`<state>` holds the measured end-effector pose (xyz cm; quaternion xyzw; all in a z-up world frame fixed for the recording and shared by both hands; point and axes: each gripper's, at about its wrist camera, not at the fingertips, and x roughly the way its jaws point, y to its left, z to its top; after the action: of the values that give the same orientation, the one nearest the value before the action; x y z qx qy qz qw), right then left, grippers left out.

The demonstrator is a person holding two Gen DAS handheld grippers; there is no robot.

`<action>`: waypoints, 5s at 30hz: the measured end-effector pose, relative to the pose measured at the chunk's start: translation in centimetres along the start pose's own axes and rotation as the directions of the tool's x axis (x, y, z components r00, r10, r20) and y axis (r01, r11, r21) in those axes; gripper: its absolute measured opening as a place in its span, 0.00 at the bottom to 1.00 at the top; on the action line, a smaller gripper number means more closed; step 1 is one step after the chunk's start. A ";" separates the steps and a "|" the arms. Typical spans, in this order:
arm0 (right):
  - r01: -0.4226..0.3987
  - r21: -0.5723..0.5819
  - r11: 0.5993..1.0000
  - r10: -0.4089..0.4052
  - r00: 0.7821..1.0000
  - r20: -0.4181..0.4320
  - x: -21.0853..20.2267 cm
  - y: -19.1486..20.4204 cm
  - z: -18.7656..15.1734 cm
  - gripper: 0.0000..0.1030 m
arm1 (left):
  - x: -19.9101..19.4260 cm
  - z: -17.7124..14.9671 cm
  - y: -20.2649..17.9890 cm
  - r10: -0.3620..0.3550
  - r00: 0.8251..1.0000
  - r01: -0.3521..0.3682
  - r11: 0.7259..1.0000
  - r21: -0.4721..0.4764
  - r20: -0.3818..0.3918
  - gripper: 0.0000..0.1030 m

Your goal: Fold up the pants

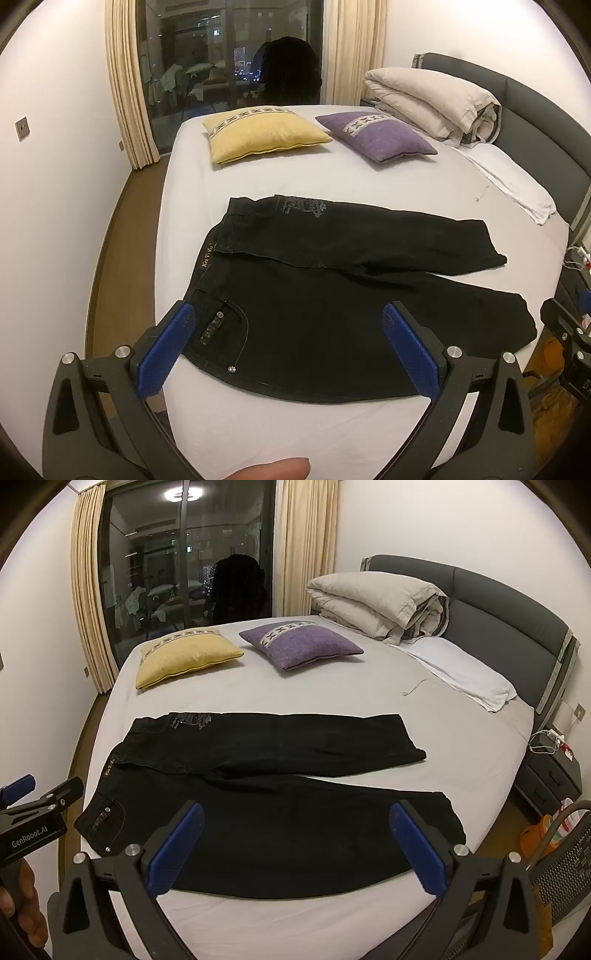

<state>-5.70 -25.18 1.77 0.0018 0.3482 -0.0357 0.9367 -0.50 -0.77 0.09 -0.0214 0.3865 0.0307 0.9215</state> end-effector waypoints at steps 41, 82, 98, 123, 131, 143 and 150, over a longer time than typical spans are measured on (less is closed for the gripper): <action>0.000 -0.001 1.000 0.000 1.000 -0.006 0.0 0.0 -0.2 1.00 | 0.2 -0.5 -0.3 0.001 1.000 -0.001 1.000 0.024 -0.010 1.00; 0.000 -0.002 1.000 0.000 1.000 -0.012 -0.1 0.1 -0.5 1.00 | 0.3 -0.6 -0.8 -0.003 1.000 0.004 0.999 0.044 -0.016 1.00; -0.069 -0.044 0.997 0.068 0.997 -0.028 2.8 0.6 -2.1 1.00 | 2.4 -0.7 -0.2 -0.095 0.996 0.095 0.994 0.056 -0.004 1.00; -0.457 -0.265 0.849 0.403 0.884 -0.235 25.6 -0.8 7.1 0.82 | 43.2 20.8 4.9 -0.196 0.899 0.357 0.845 0.397 -0.392 0.82; -0.514 -0.282 0.810 0.448 0.853 -0.268 28.9 0.1 8.0 0.81 | 48.8 20.2 2.1 -0.208 0.804 0.506 0.731 0.457 -0.558 0.77; -0.561 -0.274 0.781 0.491 0.823 -0.286 30.7 1.0 8.1 0.73 | 52.6 21.9 2.1 -0.303 0.715 0.599 0.731 0.328 -0.629 0.48; -0.565 -0.259 0.783 0.499 0.820 -0.281 31.3 1.1 8.4 0.71 | 52.2 21.9 1.7 -0.336 0.701 0.633 0.699 0.333 -0.629 0.14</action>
<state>23.45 -26.39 -12.31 -0.0536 0.4253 0.2905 0.8555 51.43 4.40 -21.82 0.1187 0.5933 -0.3381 0.7208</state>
